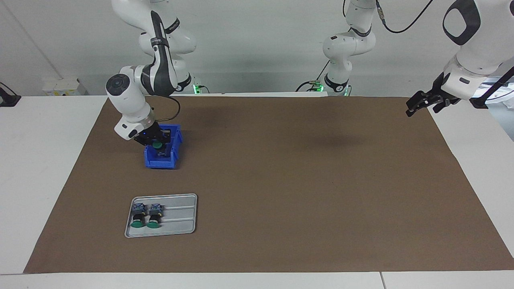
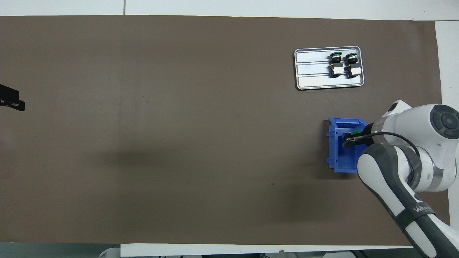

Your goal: Place and press button with both arms

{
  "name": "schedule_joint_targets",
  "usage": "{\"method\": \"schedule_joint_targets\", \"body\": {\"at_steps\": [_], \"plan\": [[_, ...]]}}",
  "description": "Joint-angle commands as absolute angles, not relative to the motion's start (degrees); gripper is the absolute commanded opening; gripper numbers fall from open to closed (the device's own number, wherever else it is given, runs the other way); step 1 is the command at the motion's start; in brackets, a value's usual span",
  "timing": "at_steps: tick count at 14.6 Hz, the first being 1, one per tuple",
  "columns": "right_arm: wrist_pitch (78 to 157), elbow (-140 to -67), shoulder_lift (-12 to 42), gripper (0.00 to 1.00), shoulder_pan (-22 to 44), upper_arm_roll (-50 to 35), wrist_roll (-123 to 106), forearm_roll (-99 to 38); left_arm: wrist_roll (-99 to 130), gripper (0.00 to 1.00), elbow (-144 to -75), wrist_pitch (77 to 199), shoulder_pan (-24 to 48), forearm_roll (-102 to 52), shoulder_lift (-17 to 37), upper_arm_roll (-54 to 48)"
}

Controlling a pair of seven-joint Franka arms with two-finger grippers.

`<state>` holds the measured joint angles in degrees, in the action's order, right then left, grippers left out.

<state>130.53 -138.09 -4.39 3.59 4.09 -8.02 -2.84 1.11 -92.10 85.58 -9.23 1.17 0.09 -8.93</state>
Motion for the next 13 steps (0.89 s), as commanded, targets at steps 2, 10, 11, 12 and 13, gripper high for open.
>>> {"method": "schedule_joint_targets", "body": {"at_steps": [2, 10, 11, 12, 13], "plan": [[131.40, -138.87, -4.92, 0.21, 3.16, 3.60, -8.70, -3.43, 0.79, 1.00, -92.72, 85.17, -9.14, 1.85, -0.97, -9.14], [130.52, -137.47, -4.66, 0.50, 3.16, 3.60, -8.96, -3.43, 0.88, 1.00, -92.72, 85.43, -9.14, 1.85, -0.97, -9.14], [129.73, -136.59, -4.75, 0.52, 3.08, 3.60, -9.14, -3.43, 0.97, 1.00, -92.72, 85.43, -9.14, 1.85, -0.97, -9.14], [127.64, -135.36, -5.09, 0.55, 2.82, 3.60, -9.23, -3.43, 0.88, 1.00, -92.72, 85.43, -9.14, 1.85, -0.97, -9.14], [124.66, -133.26, -5.36, 0.62, 2.90, 3.60, -9.14, -3.43, 1.05, 1.00, -92.72, 85.52, -9.14, 1.76, -0.97, -9.23]]}}
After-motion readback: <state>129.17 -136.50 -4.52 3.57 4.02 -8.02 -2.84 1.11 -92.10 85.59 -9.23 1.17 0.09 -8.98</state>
